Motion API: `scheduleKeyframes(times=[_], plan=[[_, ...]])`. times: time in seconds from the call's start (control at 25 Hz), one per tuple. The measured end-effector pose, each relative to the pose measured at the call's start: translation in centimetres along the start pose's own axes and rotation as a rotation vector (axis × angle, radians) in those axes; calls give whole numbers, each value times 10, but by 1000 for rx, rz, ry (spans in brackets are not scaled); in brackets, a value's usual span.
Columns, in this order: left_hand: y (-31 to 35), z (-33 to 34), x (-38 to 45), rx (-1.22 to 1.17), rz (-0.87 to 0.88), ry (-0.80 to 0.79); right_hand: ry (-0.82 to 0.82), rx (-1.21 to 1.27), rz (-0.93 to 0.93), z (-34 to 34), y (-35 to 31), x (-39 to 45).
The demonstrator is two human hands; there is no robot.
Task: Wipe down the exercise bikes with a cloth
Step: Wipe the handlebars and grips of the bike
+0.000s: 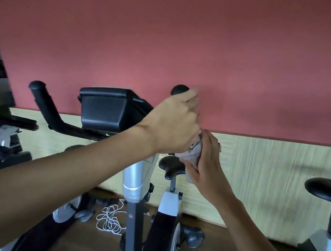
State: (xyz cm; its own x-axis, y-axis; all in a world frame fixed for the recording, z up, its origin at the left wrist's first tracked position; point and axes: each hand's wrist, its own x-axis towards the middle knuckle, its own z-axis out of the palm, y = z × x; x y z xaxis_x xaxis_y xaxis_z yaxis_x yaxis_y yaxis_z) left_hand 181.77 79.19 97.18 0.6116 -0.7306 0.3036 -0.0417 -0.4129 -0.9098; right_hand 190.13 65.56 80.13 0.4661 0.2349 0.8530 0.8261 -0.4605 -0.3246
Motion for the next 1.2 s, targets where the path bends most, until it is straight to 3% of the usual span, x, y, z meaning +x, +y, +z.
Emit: scheduleKeyframes(times=[0.12,0.24,0.4,0.56,0.84,1.0,1.2], plan=[[11,-18,27,-35,7,-284,-7,27,-23,5,19,-8],[25,-18,55,-20,-107,-415,64,49,-88,16,23,0],[42,-6,47,39,-275,-347,294,-30,-354,31,40,16],[56,-7,39,184,-370,-226,457,-161,-410,50,91,14],[59,16,35,174,-495,-88,846,-212,-612,64,63,46],[70,28,36,323,-548,-40,960,-321,-614,81,116,35],[87,46,34,327,-741,131,1079,-320,-602,86,84,53]])
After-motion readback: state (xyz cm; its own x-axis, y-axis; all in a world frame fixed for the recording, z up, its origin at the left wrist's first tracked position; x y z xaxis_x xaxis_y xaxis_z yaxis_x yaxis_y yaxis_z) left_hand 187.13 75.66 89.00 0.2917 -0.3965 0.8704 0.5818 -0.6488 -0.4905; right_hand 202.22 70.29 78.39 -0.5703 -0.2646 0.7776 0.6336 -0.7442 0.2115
